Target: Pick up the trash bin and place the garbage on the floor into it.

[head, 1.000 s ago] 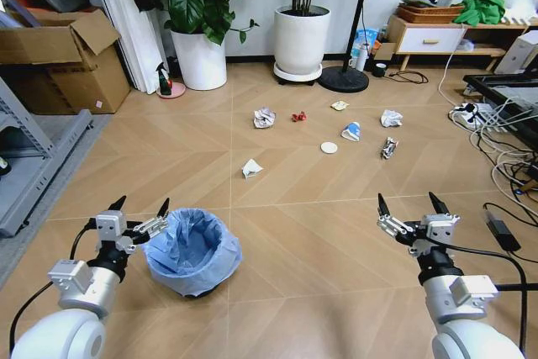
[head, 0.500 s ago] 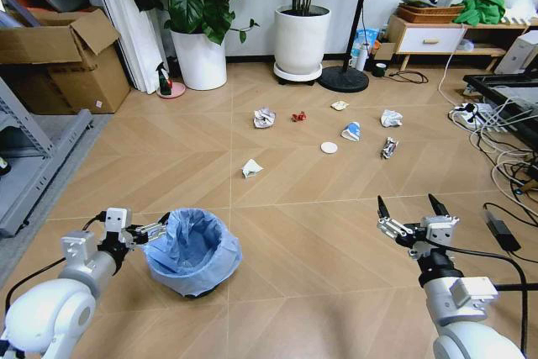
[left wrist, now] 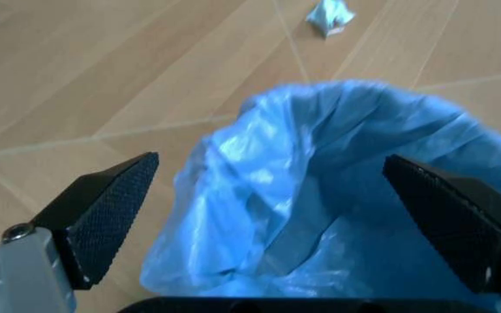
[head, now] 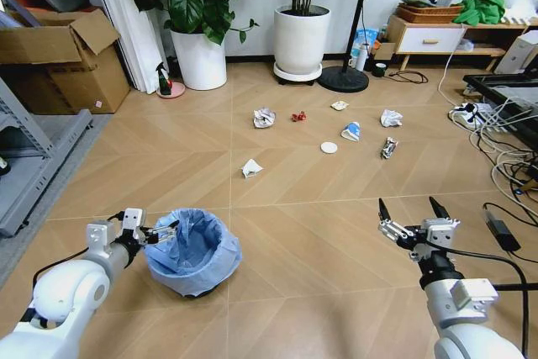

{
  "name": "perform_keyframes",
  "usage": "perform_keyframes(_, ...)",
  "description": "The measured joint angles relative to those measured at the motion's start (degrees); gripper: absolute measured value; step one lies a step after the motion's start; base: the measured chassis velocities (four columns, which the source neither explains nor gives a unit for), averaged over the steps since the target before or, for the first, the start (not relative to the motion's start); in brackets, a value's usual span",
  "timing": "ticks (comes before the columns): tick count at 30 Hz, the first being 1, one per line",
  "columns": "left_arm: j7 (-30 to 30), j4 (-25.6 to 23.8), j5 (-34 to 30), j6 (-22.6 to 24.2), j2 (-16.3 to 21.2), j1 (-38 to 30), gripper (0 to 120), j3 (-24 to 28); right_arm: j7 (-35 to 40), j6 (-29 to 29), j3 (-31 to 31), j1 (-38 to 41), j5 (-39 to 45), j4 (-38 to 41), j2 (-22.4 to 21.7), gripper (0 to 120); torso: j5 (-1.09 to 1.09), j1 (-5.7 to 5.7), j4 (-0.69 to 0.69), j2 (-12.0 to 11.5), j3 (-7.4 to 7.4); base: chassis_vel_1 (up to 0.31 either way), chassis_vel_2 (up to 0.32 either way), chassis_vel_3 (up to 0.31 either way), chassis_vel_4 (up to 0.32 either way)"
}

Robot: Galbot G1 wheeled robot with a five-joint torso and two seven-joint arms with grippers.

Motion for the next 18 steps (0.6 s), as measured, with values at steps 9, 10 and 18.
perform_keyframes(9,0.63,4.64,0.24,1.25,-0.26,-2.00,100,1.04,0.09,0.08,0.07,-0.12,0.02,-0.07,0.11,100,0.00,0.00,0.00,0.00,0.00,0.000,0.000,0.000,0.000)
perform_keyframes(10,0.67,5.68,0.25,1.35,-0.35,-2.37,100,1.25,0.15,0.13,0.06,-0.20,0.02,-0.07,0.12,100,-0.01,0.00,0.00,0.00,0.00,0.000,0.000,0.000,0.000)
perform_keyframes(18,1.06,8.53,0.22,2.15,-0.17,-3.07,100,1.76,0.25,0.23,-0.08,-0.38,0.02,-0.08,0.18,100,-0.01,0.00,0.00,0.00,0.00,0.000,0.000,0.000,0.000)
